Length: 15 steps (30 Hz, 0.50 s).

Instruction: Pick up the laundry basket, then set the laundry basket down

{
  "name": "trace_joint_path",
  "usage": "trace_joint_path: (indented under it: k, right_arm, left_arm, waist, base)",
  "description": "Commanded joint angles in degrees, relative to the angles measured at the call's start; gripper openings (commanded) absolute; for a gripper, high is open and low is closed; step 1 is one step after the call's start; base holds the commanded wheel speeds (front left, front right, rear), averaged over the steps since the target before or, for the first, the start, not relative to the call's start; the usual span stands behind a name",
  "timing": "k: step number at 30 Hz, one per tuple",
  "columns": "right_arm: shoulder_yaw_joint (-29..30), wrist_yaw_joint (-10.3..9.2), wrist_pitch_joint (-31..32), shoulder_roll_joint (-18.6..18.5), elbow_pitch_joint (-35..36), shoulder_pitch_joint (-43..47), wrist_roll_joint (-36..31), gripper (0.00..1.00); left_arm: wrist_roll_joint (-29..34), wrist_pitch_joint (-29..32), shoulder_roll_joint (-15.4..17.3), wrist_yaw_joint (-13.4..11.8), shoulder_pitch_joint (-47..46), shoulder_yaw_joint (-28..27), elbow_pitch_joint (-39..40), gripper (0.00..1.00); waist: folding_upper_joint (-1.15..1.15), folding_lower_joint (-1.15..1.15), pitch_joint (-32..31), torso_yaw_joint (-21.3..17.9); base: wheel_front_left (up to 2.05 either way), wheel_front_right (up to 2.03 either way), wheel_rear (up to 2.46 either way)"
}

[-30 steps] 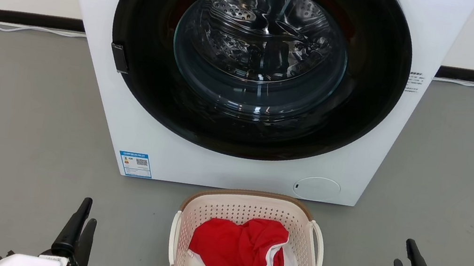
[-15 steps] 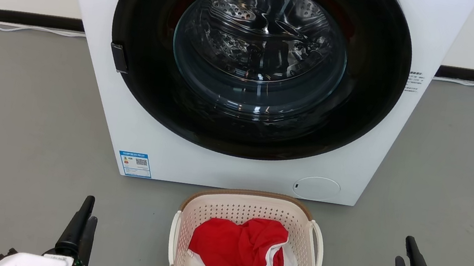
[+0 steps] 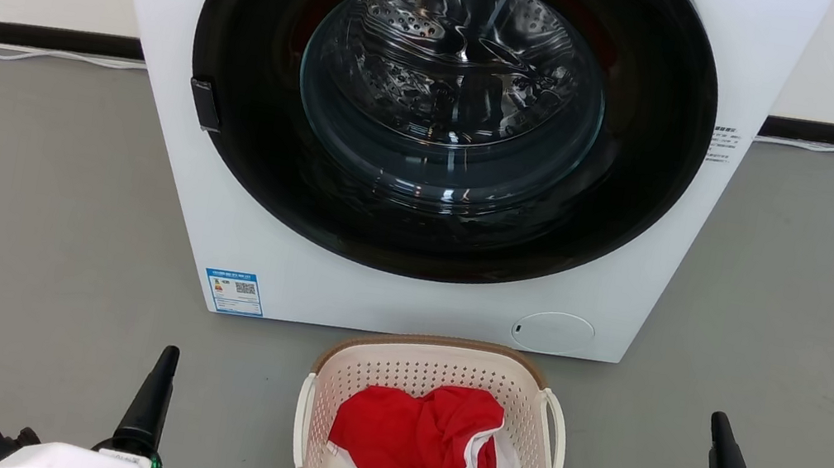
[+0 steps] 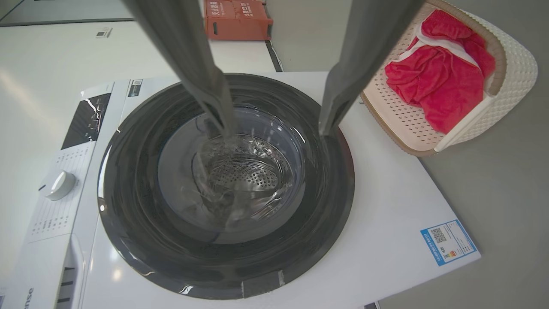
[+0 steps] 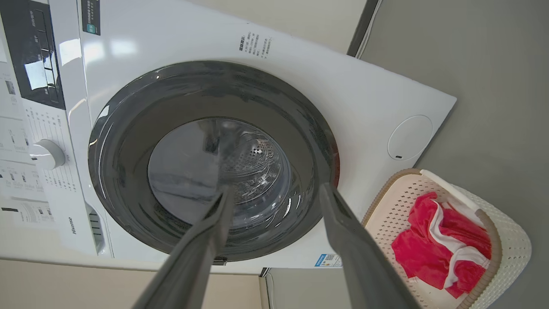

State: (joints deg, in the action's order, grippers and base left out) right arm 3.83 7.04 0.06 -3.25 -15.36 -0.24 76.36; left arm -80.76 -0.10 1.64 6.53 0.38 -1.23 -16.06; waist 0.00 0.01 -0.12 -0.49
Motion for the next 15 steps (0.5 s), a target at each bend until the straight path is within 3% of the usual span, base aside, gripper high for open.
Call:
trace_joint_path:
  k: [1, 15]
  right_arm:
    - [-0.2, 0.15, -0.7, -0.6, 2.0, -1.7, -1.4, 1.0]
    - [-1.5, 0.2, -3.1, -1.4, 2.0, -2.4, -16.9, 1.0]
  left_arm:
    - [1.3, -0.5, 0.5, -0.3, -1.3, -0.2, 1.9, 1.0]
    - [13.4, -2.8, 0.6, -1.4, -1.4, 1.3, 1.8, 1.0]
  waist:
    - [0.0, -0.01, 0.0, 0.0]
    - [0.0, -0.01, -0.3, -0.6]
  base:
    - [0.0, 0.0, 0.0]
    - [0.0, 0.0, 0.0]
